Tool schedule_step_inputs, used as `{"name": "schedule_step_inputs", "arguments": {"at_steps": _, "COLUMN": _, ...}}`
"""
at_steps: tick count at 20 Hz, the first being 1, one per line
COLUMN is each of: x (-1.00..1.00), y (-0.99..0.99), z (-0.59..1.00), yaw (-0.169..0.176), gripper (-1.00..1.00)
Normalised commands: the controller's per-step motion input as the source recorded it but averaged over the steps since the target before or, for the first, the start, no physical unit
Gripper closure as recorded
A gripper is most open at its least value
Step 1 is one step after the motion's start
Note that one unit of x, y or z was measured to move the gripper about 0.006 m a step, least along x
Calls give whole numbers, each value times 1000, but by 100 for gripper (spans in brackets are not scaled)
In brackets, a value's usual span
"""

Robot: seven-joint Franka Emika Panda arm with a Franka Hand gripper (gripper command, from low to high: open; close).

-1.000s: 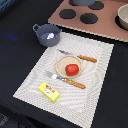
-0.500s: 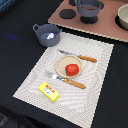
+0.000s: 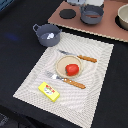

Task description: Interact with the objects in diverse but meaningful ways.

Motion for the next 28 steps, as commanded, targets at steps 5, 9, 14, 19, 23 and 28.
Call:
{"name": "schedule_step_inputs", "arguments": {"at_steps": 5, "x": -274, "y": 498, "z": 90, "yaw": 8, "gripper": 100}}
{"name": "schedule_step_inputs", "arguments": {"at_steps": 9, "x": -368, "y": 412, "z": 3, "yaw": 9, "gripper": 100}}
{"name": "schedule_step_inputs", "arguments": {"at_steps": 14, "x": -418, "y": 481, "z": 0, "yaw": 12, "gripper": 100}}
{"name": "schedule_step_inputs", "arguments": {"at_steps": 19, "x": -104, "y": 237, "z": 0, "yaw": 2, "gripper": 100}}
{"name": "schedule_step_inputs", "arguments": {"at_steps": 23, "x": 0, "y": 26, "z": 0, "yaw": 0, "gripper": -100}}
{"name": "schedule_step_inputs", "arguments": {"at_steps": 28, "x": 75, "y": 18, "z": 257, "yaw": -17, "gripper": -100}}
